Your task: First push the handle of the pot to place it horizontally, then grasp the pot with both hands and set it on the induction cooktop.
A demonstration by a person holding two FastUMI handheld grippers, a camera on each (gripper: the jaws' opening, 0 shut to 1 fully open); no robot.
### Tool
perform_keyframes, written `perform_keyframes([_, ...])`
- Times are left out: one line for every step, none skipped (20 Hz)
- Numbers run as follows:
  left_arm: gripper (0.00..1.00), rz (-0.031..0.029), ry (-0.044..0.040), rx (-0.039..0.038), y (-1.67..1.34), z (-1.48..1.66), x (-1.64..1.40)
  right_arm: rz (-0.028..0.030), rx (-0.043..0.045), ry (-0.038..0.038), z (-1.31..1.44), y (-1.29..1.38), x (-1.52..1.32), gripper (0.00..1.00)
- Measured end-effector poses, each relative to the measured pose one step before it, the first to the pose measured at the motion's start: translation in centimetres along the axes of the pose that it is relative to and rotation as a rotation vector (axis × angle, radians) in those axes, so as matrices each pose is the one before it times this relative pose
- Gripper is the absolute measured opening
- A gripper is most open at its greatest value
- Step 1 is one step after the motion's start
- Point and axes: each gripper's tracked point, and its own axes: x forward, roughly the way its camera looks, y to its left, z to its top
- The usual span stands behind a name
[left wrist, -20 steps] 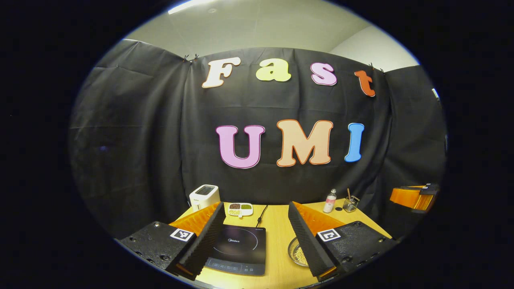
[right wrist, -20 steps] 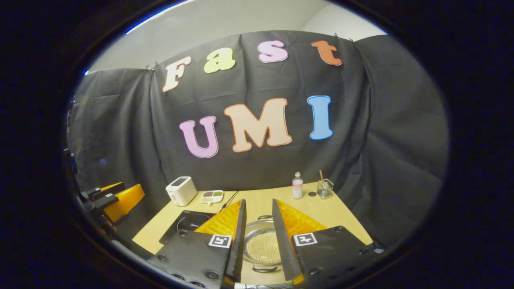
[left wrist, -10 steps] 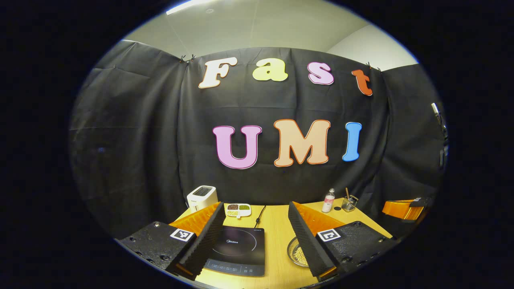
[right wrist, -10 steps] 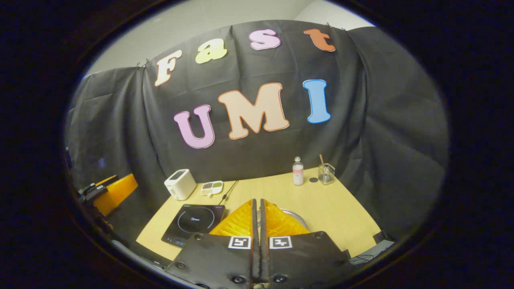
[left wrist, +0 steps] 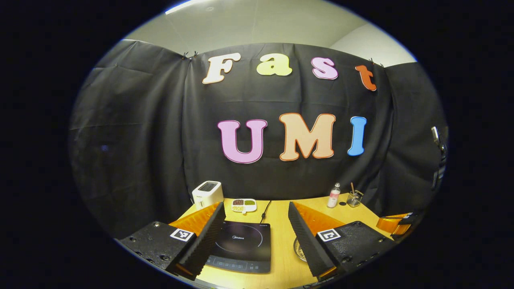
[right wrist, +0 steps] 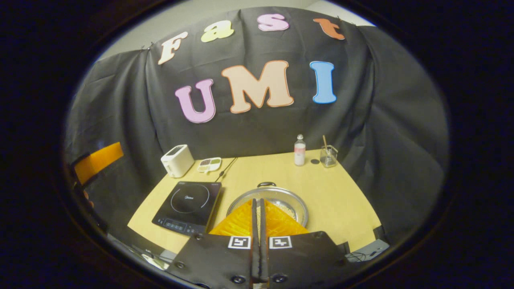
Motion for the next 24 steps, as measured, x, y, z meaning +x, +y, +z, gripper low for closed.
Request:
perform_keyframes([0.93,0.00389,0.00284,0.00131,0.224,-0.051,0.009,0.00088,-0.00145,0.02791,-1.079,0.033,0.400,0.00])
perform_keyframes([0.96,0.00380,0.00418,0.00146,0.203,-0.245,0.066,-0.00124,0.00039,0.03421,-1.254,-0.007,0.549,0.00])
perform_keyframes([0.96,0.00218,0.00482,0.00213,0.207,-0.111,0.104,-0.00030,0.00610,0.02971,-1.123,-0.001,0.501,0.00])
perform_keyframes([0.96,0.00078,0.00282,0.00282,0.166,-0.206,-0.027,0.00267,0.00789,0.02684,-0.967,0.042,0.528,0.03])
perform_keyframes([0.96,0.00331,0.00212,0.00362,0.190,-0.026,0.085,0.00248,0.00871,0.02077,-0.824,0.012,0.413,0.03])
perform_keyframes([0.96,0.00472,0.00281,0.00389,0.296,-0.175,0.034,-0.00078,0.00502,0.01900,-0.743,0.060,0.493,0.03])
perform_keyframes([0.96,0.00195,0.00315,0.00258,0.212,-0.106,0.113,-0.00556,-0.00222,0.02186,-0.863,-0.051,0.534,0.03])
perform_keyframes([0.93,0.00201,0.00407,0.00214,0.172,-0.233,0.082,-0.00742,-0.00693,0.02005,-0.827,0.062,0.496,0.03])
perform_keyframes([0.93,0.00129,0.00595,0.00159,0.142,-0.087,0.164,-0.00514,-0.00762,0.01886,-0.833,0.141,0.507,0.00])
perform_keyframes([0.93,0.00205,0.00805,-0.00003,0.173,-0.368,0.169,0.00157,-0.00510,0.01666,-0.611,0.116,0.303,0.03])
perform_keyframes([0.93,-0.00121,0.00453,-0.00345,0.144,-0.212,0.049,0.00363,-0.00204,0.01952,-0.515,0.021,0.287,0.03])
perform_keyframes([0.94,-0.00197,0.00487,-0.00559,0.121,-0.148,0.066,0.00327,-0.00068,0.01657,-0.529,0.020,0.302,0.00])
perform_keyframes([0.93,-0.00215,0.00423,-0.00580,0.128,-0.178,0.153,0.00187,-0.00149,0.02073,-0.921,0.148,0.397,0.03])
perform_keyframes([0.93,-0.00152,0.00396,-0.00347,0.113,-0.181,0.072,0.00110,-0.00135,0.02061,-0.845,0.313,0.428,0.03])
perform_keyframes([0.96,-0.00007,0.00376,-0.00065,0.159,-0.237,0.207,-0.00035,-0.00405,0.02006,-0.753,0.164,0.523,0.03])
perform_keyframes([0.96,0.00111,0.00177,0.00255,0.266,-0.034,0.186,-0.00491,-0.00936,0.02014,-0.763,0.129,0.955,0.03])
perform_keyframes([0.96,0.00339,0.00280,0.00461,0.322,-0.199,0.237,-0.00450,-0.00996,0.01690,-0.611,0.164,0.709,0.03])
perform_keyframes([0.96,0.00401,0.00227,0.00469,0.352,-0.092,0.123,-0.00410,-0.00680,0.01682,-0.550,0.042,0.541,0.00])
perform_keyframes([0.96,0.00216,0.00176,0.00192,0.316,-0.158,0.188,0.00068,-0.00144,0.01899,-0.754,0.280,0.322,0.03])
perform_keyframes([0.96,0.00200,0.00319,0.00098,0.322,-0.125,0.158,0.00355,0.00386,0.01366,-0.520,0.329,0.444,0.03])
perform_keyframes([0.96,0.00420,0.00319,0.00186,0.394,-0.082,0.184,0.00500,0.00508,0.01512,-0.378,0.266,0.491,0.03])
perform_keyframes([0.96,0.00401,0.00267,0.00327,0.410,-0.219,0.079,0.00441,0.00724,0.01558,-0.509,0.307,0.527,0.03])
perform_keyframes([0.96,0.00361,0.00234,0.00306,0.418,-0.203,0.209,0.00514,0.01062,0.01385,-0.317,0.302,0.462,0.03])
perform_keyframes([0.96,0.00269,0.00411,0.00173,0.368,-0.185,0.131,0.00130,0.01096,0.01452,-0.413,0.234,0.486,0.03])
